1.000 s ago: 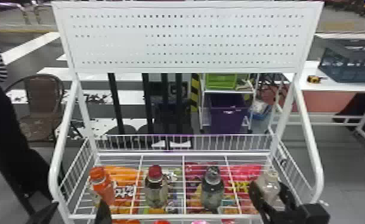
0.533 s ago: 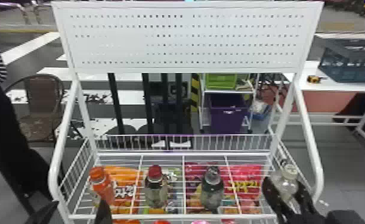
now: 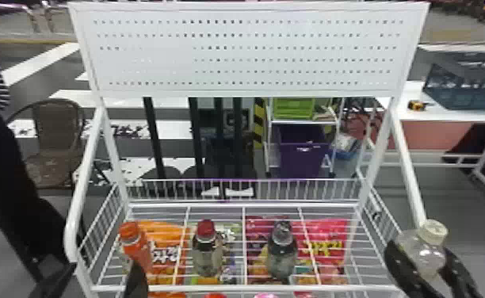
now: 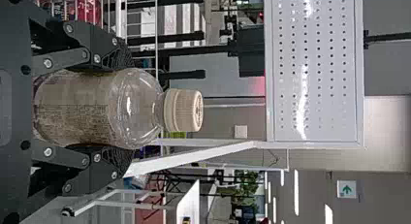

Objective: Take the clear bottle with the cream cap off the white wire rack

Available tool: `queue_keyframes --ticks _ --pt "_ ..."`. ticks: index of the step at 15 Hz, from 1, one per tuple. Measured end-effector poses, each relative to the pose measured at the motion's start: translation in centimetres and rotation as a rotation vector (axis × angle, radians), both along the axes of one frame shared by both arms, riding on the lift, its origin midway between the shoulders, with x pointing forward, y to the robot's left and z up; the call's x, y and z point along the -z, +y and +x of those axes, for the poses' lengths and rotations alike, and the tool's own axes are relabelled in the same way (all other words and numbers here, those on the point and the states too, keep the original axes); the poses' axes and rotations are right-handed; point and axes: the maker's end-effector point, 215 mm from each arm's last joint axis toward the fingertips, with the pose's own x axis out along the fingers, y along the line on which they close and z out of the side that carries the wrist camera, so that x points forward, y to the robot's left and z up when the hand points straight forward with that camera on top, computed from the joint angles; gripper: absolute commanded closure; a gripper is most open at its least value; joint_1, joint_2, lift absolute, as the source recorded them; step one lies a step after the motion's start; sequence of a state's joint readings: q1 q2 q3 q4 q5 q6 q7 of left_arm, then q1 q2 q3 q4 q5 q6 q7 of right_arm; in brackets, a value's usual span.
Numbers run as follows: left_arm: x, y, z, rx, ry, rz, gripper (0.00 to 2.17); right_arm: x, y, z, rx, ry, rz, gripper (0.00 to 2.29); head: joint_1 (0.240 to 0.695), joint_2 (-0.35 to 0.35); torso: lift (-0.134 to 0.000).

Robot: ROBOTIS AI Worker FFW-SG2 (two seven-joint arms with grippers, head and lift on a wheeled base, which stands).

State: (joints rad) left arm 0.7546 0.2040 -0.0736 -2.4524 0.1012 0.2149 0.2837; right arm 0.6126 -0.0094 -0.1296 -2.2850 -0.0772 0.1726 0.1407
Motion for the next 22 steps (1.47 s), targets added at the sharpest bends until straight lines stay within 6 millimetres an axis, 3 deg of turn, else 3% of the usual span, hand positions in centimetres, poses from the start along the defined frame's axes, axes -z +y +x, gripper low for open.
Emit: queue_keyframes --ticks 4,8,16,22 --pt "-0.2 0.0 0.0 0.0 -0.006 -0.001 0.12 -1.0 -1.6 -3.7 0.008 0.05 0.01 0.99 0.499 0.0 0.0" --pt "-0.4 0.3 0.2 -0.005 -0.011 0.0 0.12 -1.2 -3.9 -5.9 0.028 0.058 0.03 0.99 0.499 0.0 0.0" --pt "-0.6 0.0 0.1 -0.002 -0.017 -0.009 0.12 -2.2 -1.4 -5.6 -0.016 0.02 0.048 0.99 0.499 0.0 0.0" --pt "-0.8 0.0 0.1 -0.001 -0.02 -0.009 0.12 -2.3 -1.3 -5.5 -0.019 0.016 0.049 0.99 0.499 0.0 0.0"
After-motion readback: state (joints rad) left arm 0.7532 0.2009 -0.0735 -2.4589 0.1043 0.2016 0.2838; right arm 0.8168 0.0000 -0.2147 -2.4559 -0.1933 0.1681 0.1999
